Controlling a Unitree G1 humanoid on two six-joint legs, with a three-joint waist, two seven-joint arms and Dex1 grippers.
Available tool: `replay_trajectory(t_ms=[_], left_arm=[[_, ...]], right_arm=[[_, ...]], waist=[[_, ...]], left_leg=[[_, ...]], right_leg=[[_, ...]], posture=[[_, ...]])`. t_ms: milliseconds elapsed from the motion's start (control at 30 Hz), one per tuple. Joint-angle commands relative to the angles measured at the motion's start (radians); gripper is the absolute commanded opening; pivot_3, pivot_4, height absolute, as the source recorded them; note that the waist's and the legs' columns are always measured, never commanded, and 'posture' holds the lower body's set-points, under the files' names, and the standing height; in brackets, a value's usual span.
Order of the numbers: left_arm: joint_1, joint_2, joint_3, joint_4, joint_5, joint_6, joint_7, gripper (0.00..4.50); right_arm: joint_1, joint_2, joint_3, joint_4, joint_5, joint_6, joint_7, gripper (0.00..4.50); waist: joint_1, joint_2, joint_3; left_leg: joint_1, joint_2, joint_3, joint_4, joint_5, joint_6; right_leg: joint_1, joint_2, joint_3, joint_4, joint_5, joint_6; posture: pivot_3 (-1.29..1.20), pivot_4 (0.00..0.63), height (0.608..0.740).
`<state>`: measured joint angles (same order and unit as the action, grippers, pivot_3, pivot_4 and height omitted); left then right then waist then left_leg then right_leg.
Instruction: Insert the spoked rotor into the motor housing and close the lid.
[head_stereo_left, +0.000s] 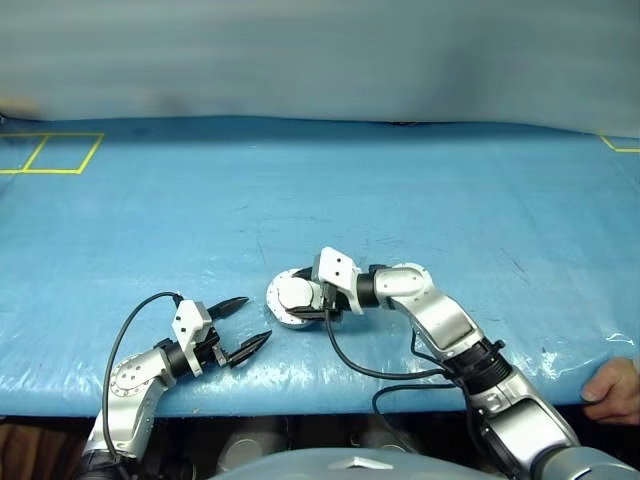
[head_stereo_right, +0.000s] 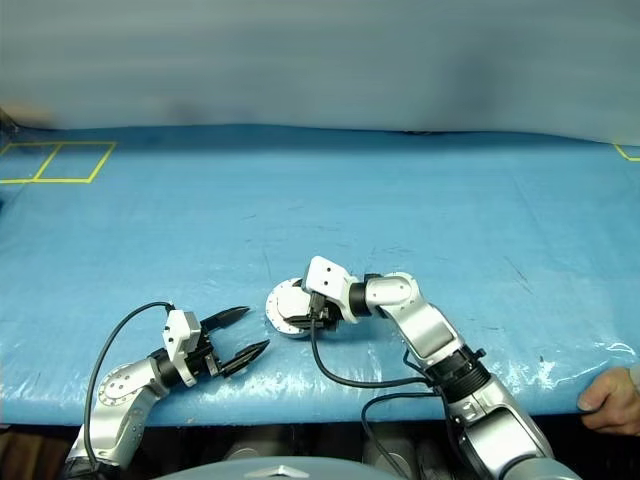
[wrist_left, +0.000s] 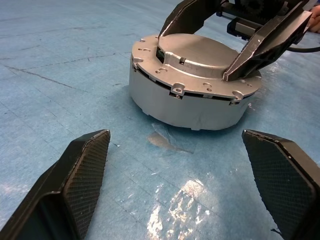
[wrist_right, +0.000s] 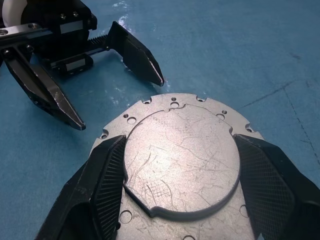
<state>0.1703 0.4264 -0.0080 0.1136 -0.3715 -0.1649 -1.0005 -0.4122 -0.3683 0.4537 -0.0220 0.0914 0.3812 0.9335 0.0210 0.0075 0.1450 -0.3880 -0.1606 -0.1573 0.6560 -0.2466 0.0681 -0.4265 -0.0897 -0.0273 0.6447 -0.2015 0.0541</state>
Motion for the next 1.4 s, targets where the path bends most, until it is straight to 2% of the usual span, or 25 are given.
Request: replay_trajectory(t_ms=[33,233,733,1000,1167,1267,1400], left_arm=[[0.002,-0.002,0.009,-0.028,-0.006,-0.009,0.004,4.50],[0.003,-0.004,0.008,-0.029,-0.007,-0.009,0.004,4.50],[-0.004,-0.005,0.010,-0.029,-0.007,-0.011,0.004,4.50],[-0.030,-0.031,0.055,-0.072,-0.083,0.035,0.036,4.50],[-0.054,-0.020,0.042,-0.107,-0.121,0.108,0.012,4.50],[-0.080,-0.018,0.025,-0.110,-0.109,0.140,0.011,3.88],[-0.112,-0.013,-0.011,-0.090,-0.040,0.126,0.018,2.52]], right_arm=[[-0.001,-0.031,0.002,0.043,-0.050,0.037,-0.026,3.03],[-0.002,-0.020,-0.029,0.025,-0.005,0.061,-0.022,3.03],[-0.012,-0.034,-0.021,0.019,-0.024,0.056,-0.035,3.03],[0.003,-0.026,-0.002,0.047,-0.035,0.067,-0.052,3.03],[0.004,-0.025,-0.003,0.045,-0.033,0.067,-0.056,3.03],[0.007,-0.025,-0.002,0.041,-0.034,0.068,-0.058,3.03],[0.011,-0.028,0.000,0.035,-0.037,0.065,-0.064,3.03]], waist=[[0.001,0.000,0.000],[0.006,0.000,0.000],[0.010,0.000,0.000],[0.010,0.000,0.000],[0.010,0.000,0.000],[0.010,0.000,0.000],[0.010,0.000,0.000]], left_leg=[[0.000,0.000,0.000,0.000,0.000,0.000],[0.002,0.000,0.000,0.000,0.000,0.000],[0.002,0.000,0.000,0.000,0.000,0.001],[0.002,0.000,0.000,0.000,0.000,0.000],[0.003,0.001,0.000,0.000,0.000,0.000],[0.003,0.001,0.000,0.000,0.000,0.000],[0.003,0.001,0.000,0.000,0.001,0.000]], right_leg=[[0.000,0.000,0.000,0.000,0.000,0.000],[0.001,0.000,0.000,0.000,0.000,0.000],[0.001,0.000,0.000,0.000,0.000,0.000],[0.002,0.001,0.000,0.000,0.000,0.000],[0.002,0.001,0.001,0.000,0.000,0.001],[0.002,0.001,0.001,0.000,0.000,0.001],[0.002,0.002,0.001,0.000,0.000,0.001]], posture=[[0.00,0.150,0.740],[0.00,0.150,0.740],[0.00,0.150,0.740],[0.00,0.150,0.740],[0.00,0.150,0.740],[0.00,0.150,0.740],[0.00,0.150,0.740]])
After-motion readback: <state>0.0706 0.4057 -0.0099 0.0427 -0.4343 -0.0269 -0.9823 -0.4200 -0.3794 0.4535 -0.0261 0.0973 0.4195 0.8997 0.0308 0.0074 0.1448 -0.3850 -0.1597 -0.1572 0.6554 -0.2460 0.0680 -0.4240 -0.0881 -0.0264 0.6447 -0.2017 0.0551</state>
